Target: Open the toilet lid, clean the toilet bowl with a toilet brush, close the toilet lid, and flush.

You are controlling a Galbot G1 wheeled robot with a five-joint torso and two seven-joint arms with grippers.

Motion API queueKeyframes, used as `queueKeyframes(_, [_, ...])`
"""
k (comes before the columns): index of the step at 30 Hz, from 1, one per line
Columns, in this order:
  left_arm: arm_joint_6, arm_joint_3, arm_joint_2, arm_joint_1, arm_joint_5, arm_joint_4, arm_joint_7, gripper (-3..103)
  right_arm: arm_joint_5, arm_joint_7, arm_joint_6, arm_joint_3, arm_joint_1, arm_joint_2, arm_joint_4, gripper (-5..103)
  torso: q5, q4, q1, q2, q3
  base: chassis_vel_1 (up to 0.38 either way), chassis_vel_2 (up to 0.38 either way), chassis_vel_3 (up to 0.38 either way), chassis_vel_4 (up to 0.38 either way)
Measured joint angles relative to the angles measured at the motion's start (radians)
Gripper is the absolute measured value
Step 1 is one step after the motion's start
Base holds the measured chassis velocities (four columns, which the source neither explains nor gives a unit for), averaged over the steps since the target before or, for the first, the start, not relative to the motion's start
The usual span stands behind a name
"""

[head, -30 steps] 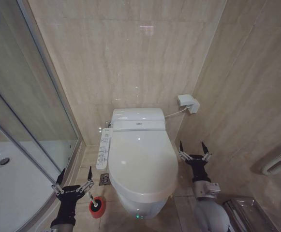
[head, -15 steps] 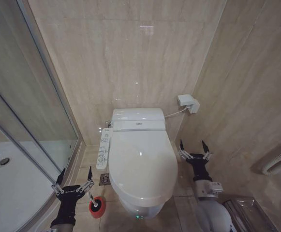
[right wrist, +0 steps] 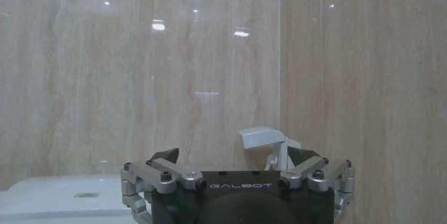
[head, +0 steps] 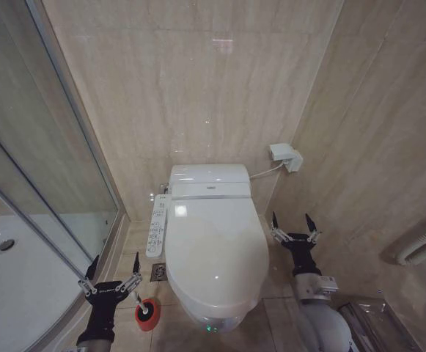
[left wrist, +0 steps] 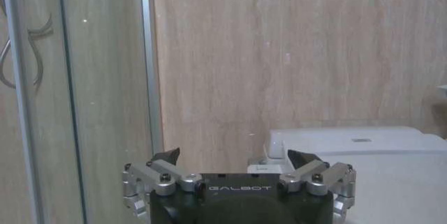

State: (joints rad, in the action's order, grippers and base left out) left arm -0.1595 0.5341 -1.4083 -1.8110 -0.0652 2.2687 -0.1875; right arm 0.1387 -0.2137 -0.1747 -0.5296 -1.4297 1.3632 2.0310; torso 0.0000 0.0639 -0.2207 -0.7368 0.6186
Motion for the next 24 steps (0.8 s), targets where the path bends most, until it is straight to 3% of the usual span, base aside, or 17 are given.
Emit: queueKeyframes(24, [0.0, 0.0, 0.0, 0.0, 0.0, 0.0, 0.0, 100, 0.0, 0.0, 0.0, 0.0, 0.0, 0.0, 0.0, 100, 0.0, 0.0, 0.0, 0.0, 0.0, 0.0, 0.0, 0.0, 0.0])
